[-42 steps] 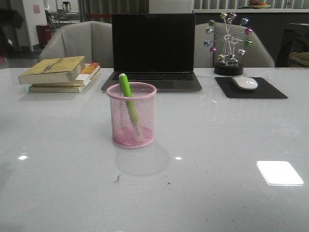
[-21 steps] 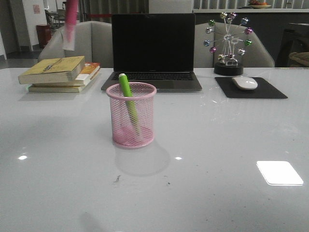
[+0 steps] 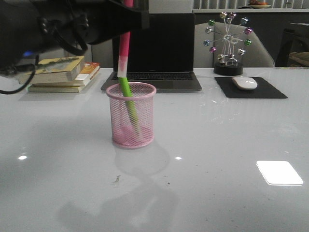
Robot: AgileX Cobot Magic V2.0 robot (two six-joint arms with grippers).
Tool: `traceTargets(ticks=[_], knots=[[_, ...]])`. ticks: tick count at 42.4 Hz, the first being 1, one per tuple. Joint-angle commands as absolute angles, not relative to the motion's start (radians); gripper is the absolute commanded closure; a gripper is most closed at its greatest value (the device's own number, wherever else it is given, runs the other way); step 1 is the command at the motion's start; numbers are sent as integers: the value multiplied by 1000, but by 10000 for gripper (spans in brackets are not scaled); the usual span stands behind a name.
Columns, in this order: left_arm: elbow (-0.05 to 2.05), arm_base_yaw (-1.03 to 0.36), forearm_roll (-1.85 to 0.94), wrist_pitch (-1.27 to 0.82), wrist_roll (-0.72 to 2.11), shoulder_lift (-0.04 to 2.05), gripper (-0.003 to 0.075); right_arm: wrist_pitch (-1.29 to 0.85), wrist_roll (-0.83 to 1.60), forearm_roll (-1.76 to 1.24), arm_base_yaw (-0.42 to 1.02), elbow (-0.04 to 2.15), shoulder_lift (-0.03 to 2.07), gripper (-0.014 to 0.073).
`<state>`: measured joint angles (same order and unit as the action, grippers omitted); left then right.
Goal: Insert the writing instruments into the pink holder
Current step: 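Lift the pink marker upright and lower it into the pink holder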
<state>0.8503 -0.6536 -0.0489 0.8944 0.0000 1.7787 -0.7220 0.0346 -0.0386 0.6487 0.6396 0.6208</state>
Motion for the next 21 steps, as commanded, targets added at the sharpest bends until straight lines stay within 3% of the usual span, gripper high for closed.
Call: traceTargets(ticks=[1, 10, 21], knots=[[904, -661, -47, 997, -8, 1788, 627, -654, 45, -28, 649, 668, 621, 93], [910, -661, -37, 956, -8, 1860, 580, -654, 45, -28, 649, 668, 621, 93], [911, -661, -11, 918, -8, 1887, 308, -654, 45, -28, 649, 668, 621, 93]])
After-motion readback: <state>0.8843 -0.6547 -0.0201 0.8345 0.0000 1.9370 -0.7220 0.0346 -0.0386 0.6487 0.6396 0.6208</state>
